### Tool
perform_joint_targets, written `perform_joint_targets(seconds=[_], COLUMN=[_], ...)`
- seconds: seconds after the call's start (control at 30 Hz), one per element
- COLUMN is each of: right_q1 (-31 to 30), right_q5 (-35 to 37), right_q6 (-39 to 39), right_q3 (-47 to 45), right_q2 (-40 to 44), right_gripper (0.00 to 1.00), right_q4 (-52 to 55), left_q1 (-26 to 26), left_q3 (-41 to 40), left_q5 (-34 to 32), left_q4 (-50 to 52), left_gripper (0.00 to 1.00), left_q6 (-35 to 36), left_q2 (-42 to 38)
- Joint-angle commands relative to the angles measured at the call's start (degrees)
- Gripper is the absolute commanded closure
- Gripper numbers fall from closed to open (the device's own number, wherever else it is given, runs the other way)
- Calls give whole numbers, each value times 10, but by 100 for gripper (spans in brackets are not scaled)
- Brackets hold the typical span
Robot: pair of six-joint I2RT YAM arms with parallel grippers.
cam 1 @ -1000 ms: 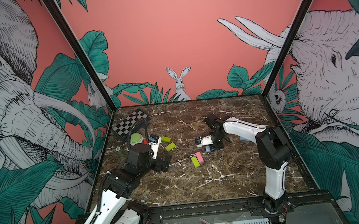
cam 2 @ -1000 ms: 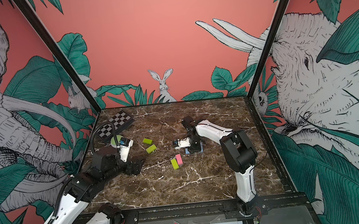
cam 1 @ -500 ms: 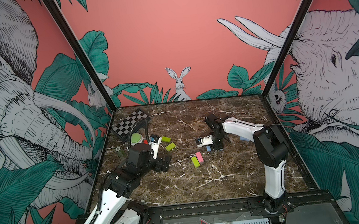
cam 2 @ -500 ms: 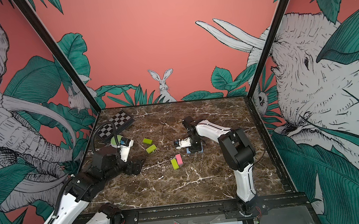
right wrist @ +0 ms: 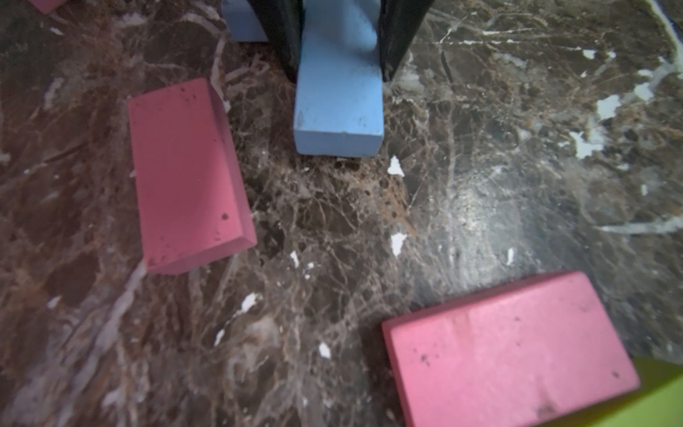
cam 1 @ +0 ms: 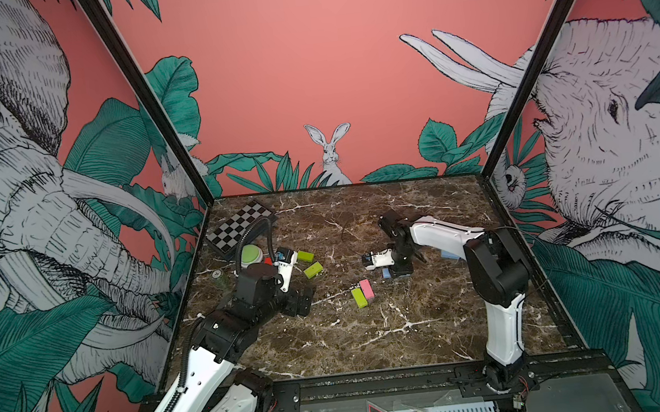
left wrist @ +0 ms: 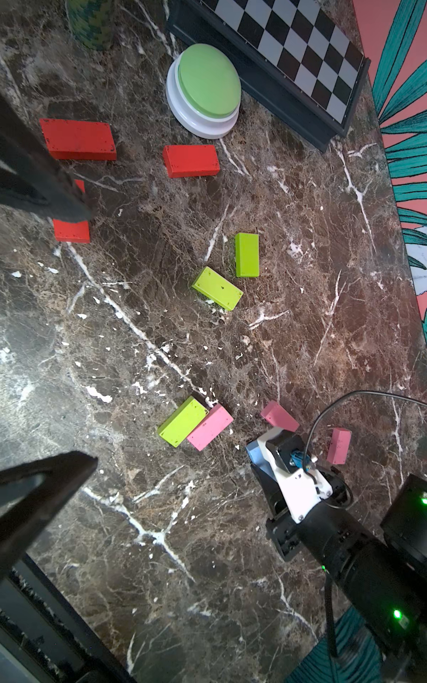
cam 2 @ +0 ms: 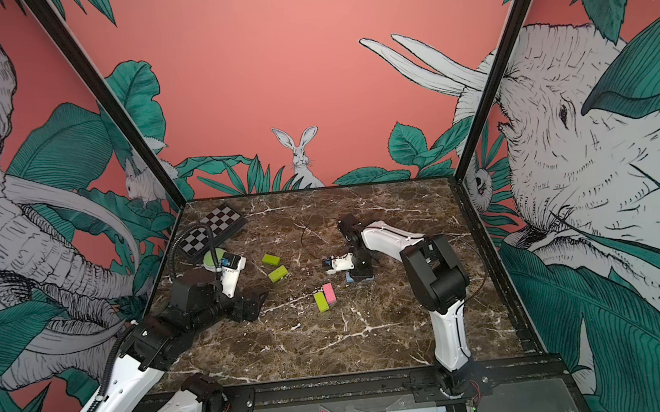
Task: Assemble the letter t with building blocks
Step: Assemble the building block at the center of the board, then pick up the building block from the center of the board.
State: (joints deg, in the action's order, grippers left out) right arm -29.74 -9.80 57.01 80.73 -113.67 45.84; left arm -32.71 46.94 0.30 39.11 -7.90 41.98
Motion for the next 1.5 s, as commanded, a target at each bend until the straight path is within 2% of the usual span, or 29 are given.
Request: perform_joint_targets(seconds=[0.0, 0.37, 0.63, 0.93, 1.1, 1.3, 1.47], right_q1=[4, 10, 11, 10, 19, 57, 111], right_q5=[2, 6, 4, 3, -36, -64, -15], right_q6=[-1, -2, -10, -29, -58, -98, -118], right_q3=[-5, -5, -10, -17, -27, -68, -83], right_q2=[-8, -16, -8, 17, 73, 166, 186], right_gripper=[94, 86, 70, 45, 43, 39, 36], right_q4=[4, 7, 2, -12, -46, -125, -167], left_q1=[-3, -2, -3, -2, -3, -3, -3], left_q3=[2, 1, 1, 1, 2, 2, 0], left_q5=[-4, -2, 0, -1, -2, -1, 2], left_q4=[8, 8, 8, 8, 9, 8, 6], left_gripper=[1, 1, 1, 1, 1, 1, 1], left_q6=[5, 6, 5, 5, 5, 5, 5], left_q2=[-1, -1, 1, -1, -3, -6, -12])
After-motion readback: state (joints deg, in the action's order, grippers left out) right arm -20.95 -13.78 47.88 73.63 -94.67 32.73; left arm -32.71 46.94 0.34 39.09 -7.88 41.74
